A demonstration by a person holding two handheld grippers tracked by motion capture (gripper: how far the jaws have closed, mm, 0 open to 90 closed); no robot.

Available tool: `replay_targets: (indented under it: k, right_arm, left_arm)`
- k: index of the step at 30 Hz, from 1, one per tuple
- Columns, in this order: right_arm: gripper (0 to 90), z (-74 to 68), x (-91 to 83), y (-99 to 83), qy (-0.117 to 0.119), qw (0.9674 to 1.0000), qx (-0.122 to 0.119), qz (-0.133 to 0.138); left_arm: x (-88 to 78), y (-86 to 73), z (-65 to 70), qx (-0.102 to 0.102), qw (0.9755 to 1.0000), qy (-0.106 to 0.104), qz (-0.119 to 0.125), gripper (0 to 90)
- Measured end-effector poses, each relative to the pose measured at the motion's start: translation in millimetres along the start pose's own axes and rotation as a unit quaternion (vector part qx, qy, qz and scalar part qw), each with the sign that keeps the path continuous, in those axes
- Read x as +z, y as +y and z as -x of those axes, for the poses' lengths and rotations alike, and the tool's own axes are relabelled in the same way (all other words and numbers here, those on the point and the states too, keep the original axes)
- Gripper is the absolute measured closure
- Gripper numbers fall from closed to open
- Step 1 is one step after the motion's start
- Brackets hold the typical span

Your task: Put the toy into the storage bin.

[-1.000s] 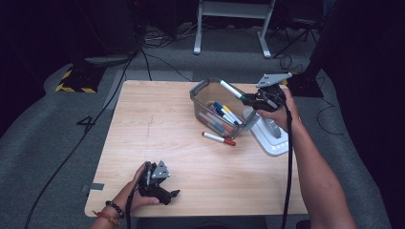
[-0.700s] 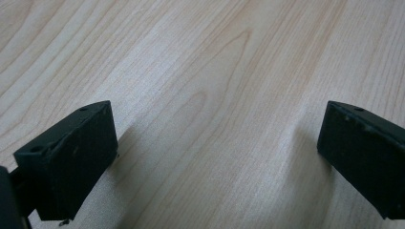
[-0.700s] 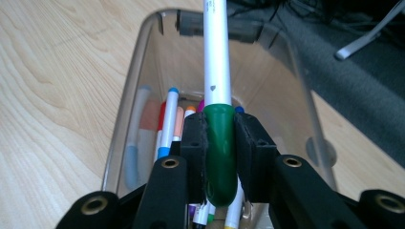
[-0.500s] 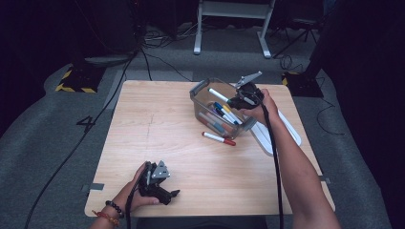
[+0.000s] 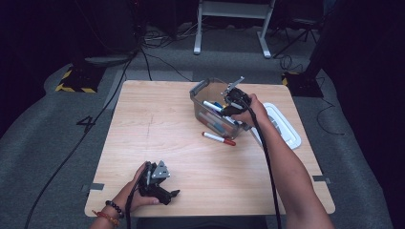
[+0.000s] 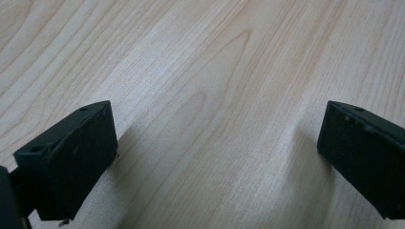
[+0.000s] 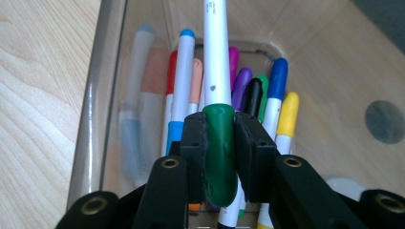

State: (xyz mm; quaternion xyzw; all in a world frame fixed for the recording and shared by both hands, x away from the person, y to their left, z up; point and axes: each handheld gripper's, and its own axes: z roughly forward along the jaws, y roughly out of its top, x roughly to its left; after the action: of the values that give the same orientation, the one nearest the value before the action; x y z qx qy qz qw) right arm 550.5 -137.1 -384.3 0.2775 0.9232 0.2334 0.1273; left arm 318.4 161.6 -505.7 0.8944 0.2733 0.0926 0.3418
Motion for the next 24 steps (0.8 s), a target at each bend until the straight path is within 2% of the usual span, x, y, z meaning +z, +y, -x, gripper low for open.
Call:
replay_targets:
  k: [5, 6, 11, 17, 20, 24]
  right_arm:
    - [75.3, -0.7, 6.3, -0.4, 0.005, 0.9998, 0.001, -0.017]
    - [75.3, 0.3, 7.3, -0.7, 0.004, 0.9998, -0.005, -0.017]
    - [74.4, 0.2, 8.0, -1.9, 0.010, 0.9999, 0.001, -0.011]
    - [66.3, 1.3, 5.5, -3.5, 0.010, 0.9999, 0.009, -0.009]
    - [65.0, 2.7, -0.2, -4.5, 0.014, 0.9998, 0.010, 0.011]
    - [58.5, 4.2, -10.7, -8.6, 0.016, 0.9992, 0.018, 0.032]
  left_arm:
    - [0.1, 0.1, -0.2, 0.001, 1.0000, -0.001, 0.001, 0.2]
    - [0.1, 0.1, -0.2, 0.001, 1.0000, -0.001, 0.001, 0.1]
    - [0.1, 0.1, -0.2, 0.001, 1.0000, -0.001, 0.001, 0.2]
    - [0.1, 0.1, -0.2, 0.001, 1.0000, -0.001, 0.001, 0.2]
    - [0.1, 0.1, -0.2, 0.001, 1.0000, -0.001, 0.001, 0.2]
    - [0.1, 0.1, -0.2, 0.001, 1.0000, -0.001, 0.001, 0.2]
